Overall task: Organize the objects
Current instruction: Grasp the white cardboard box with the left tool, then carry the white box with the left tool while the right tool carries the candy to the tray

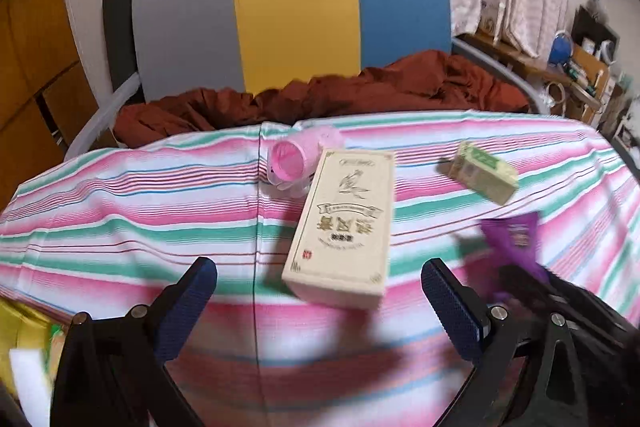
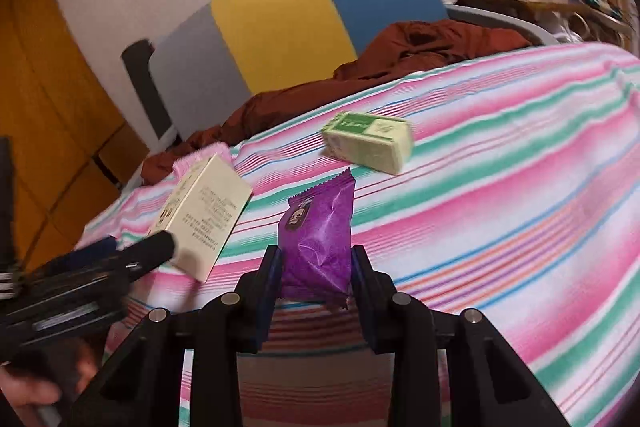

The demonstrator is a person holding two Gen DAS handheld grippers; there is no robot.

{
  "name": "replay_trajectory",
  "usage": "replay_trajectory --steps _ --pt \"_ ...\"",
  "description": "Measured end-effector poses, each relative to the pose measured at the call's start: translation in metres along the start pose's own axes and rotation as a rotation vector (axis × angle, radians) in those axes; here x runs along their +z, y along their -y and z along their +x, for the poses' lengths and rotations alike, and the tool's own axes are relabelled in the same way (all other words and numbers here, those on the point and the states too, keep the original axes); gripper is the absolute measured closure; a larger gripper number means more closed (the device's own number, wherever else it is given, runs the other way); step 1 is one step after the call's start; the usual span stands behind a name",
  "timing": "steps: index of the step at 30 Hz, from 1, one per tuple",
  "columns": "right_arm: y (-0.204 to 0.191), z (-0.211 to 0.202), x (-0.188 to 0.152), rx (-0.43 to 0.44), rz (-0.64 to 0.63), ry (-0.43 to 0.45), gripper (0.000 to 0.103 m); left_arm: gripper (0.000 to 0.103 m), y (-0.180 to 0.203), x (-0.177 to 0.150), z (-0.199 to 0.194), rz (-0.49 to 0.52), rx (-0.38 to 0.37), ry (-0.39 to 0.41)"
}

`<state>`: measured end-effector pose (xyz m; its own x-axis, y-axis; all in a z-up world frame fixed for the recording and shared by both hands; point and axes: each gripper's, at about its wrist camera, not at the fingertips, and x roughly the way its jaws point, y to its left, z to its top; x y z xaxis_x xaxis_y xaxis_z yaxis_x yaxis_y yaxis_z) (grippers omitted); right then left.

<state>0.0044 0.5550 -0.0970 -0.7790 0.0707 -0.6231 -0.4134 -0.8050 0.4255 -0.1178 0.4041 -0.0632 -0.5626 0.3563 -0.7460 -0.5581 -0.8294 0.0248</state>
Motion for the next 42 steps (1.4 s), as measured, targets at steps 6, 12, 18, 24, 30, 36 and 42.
replay_trajectory --steps 6,12,18,24,30,36,42 --pt "0.015 0.004 0.001 0.015 0.078 -0.010 0.069 0.015 -0.007 -0.006 0.022 -0.069 -0.057 0.015" --pt "0.018 0.004 0.001 0.024 0.085 -0.007 0.068 0.045 0.004 -0.014 0.015 -0.005 -0.069 0.074" --pt "0.015 0.003 0.000 0.002 0.074 0.000 0.068 0.050 0.015 -0.034 -0.005 0.040 -0.027 0.113" --pt "0.010 -0.007 -0.006 -0.006 0.052 0.004 0.069 0.051 0.016 -0.065 -0.035 0.024 -0.038 0.143" --pt "-0.002 -0.028 -0.024 0.007 0.028 0.018 0.069 0.051 0.013 -0.093 -0.062 -0.009 -0.066 0.170" --pt "-0.011 -0.042 -0.040 0.015 0.018 0.025 0.069 0.052 0.009 -0.115 -0.091 -0.013 -0.087 0.223" --pt "-0.026 -0.049 -0.053 0.018 -0.028 0.016 0.069 0.052 -0.008 -0.130 -0.132 -0.067 -0.156 0.284"
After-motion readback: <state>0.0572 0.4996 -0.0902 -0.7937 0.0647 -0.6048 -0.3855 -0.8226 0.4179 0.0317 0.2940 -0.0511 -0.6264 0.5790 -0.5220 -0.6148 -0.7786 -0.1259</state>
